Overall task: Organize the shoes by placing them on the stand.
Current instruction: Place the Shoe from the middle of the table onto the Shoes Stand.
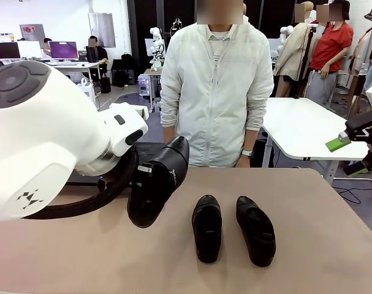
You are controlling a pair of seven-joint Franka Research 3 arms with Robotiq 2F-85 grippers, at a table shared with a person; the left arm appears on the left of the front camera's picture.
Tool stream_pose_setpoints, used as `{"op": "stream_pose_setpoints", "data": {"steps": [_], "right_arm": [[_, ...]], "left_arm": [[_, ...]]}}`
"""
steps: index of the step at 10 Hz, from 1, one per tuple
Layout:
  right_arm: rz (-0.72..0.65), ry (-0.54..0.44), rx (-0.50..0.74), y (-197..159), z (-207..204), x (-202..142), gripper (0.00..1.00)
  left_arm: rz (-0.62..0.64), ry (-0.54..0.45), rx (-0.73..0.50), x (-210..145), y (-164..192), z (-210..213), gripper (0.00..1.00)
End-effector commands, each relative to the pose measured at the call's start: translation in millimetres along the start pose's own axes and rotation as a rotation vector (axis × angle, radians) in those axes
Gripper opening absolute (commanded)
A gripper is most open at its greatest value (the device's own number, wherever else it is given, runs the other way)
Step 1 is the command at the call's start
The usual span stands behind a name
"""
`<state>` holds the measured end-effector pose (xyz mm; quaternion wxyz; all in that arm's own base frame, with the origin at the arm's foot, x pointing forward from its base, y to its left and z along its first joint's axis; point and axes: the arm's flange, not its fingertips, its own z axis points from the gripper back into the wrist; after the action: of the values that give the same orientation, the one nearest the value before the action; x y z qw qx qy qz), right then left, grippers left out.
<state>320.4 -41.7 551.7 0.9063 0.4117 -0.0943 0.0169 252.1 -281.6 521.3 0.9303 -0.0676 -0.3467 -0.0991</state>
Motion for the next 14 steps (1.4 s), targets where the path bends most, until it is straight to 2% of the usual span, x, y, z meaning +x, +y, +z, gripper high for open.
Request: {"op": "stream_pose_setpoints", "data": {"steps": [1,2,3,4,5,7,8,9,10,11,13,14], "right_arm": [[0.019,0.005,0.004,0,4,2,1.00],[0.019,0.005,0.004,0,4,2,1.00],[0.019,0.005,0.004,0,4,2,1.00],[0.019,0.005,0.004,0,4,2,1.00],[0.019,0.005,0.004,0,4,2,1.00],[0.019,0.005,0.004,0,4,2,1.00],[0.019,0.005,0.004,0,4,2,1.00],[0.019,0.005,0.004,0,4,2,1.00],[0.019,0.005,0.004,0,4,2,1.00],[0.019,0.005,0.004,0,4,2,1.00],[0.019,0.005,0.004,0,4,2,1.00],[0.019,0.005,0.004,0,4,2,1.00]], "left_arm": [[0.020,-0.009,-0.014,6,0,5,0.00],[0.000,0.000,0.000,0,0,0,0.00],[0.122,-0.041,0.049,33,18,-34,0.00],[0.127,-0.060,-0.020,55,28,-58,0.00],[0.112,-0.093,-0.005,74,36,-83,0.00],[0.201,-0.128,0.063,100,57,-132,0.00],[0.259,-0.174,0.092,102,60,-141,0.00],[0.288,-0.265,0.141,105,63,-147,0.00],[0.281,-0.248,0.168,108,62,-146,0.00],[0.254,-0.143,0.053,101,95,-135,0.00],[0.254,-0.143,0.053,101,95,-135,0.00],[0.269,-0.164,0.090,99,93,-140,0.00]]}}
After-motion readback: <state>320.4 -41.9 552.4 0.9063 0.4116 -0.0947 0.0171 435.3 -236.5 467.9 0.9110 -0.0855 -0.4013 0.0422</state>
